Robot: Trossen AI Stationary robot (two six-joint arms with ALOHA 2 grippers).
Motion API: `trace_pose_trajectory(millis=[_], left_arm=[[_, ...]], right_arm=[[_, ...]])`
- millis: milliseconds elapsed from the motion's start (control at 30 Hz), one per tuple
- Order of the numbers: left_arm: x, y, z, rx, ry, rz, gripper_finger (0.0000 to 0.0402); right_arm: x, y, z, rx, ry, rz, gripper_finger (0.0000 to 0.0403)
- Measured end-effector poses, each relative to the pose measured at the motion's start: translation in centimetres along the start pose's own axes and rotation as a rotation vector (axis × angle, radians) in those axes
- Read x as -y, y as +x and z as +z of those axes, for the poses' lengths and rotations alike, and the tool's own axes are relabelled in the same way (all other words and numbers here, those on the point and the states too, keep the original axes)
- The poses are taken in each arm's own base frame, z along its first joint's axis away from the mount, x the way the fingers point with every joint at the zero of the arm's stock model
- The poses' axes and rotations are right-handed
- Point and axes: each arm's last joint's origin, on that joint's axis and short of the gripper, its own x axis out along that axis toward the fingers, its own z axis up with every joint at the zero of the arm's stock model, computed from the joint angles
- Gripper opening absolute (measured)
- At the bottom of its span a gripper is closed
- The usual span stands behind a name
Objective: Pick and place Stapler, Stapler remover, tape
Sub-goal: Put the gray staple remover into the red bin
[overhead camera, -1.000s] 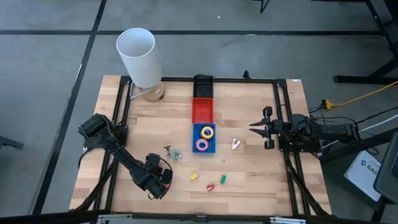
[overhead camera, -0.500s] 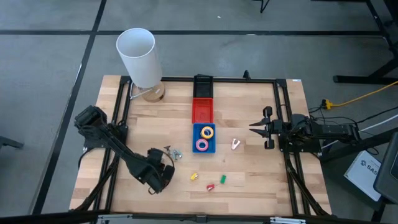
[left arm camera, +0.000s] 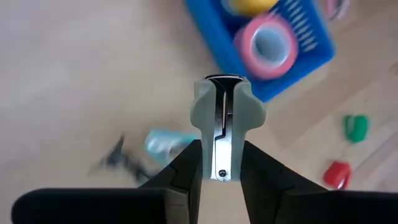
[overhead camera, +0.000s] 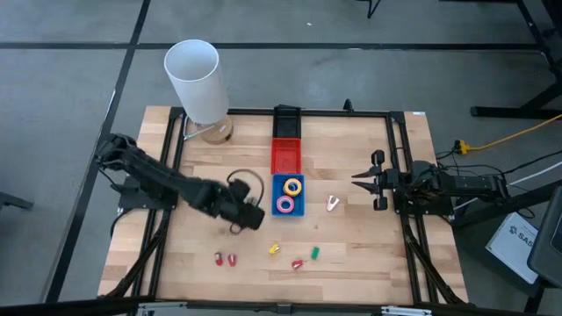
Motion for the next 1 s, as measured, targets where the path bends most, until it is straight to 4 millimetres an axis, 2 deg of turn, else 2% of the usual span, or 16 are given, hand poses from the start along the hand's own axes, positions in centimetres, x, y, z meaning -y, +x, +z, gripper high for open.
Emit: trace_pose_trajectory(millis=[300,533,800,1000], left_arm=[[-0.2,1.2,6.1,-0.025,0.200,-0.140,0.0082],[-1.9,2.2,10.6,-0.049,0.375,-0.216,0.0083],[-4.0,2.6,13.9,-0.076,0.516,-0.284,0.0084],[-5.1,2.7,15.2,-0.087,0.575,-0.333,0.0083]], right_arm=[[0.0,0.0,0.0,0.000,0.000,0.000,0.0081],[0.0,0.0,0.0,0.000,0.000,0.000,0.0081],[0.0,0.0,0.0,0.000,0.000,0.000,0.0081],[0.0,0.0,0.0,0.000,0.000,0.000,0.0081]])
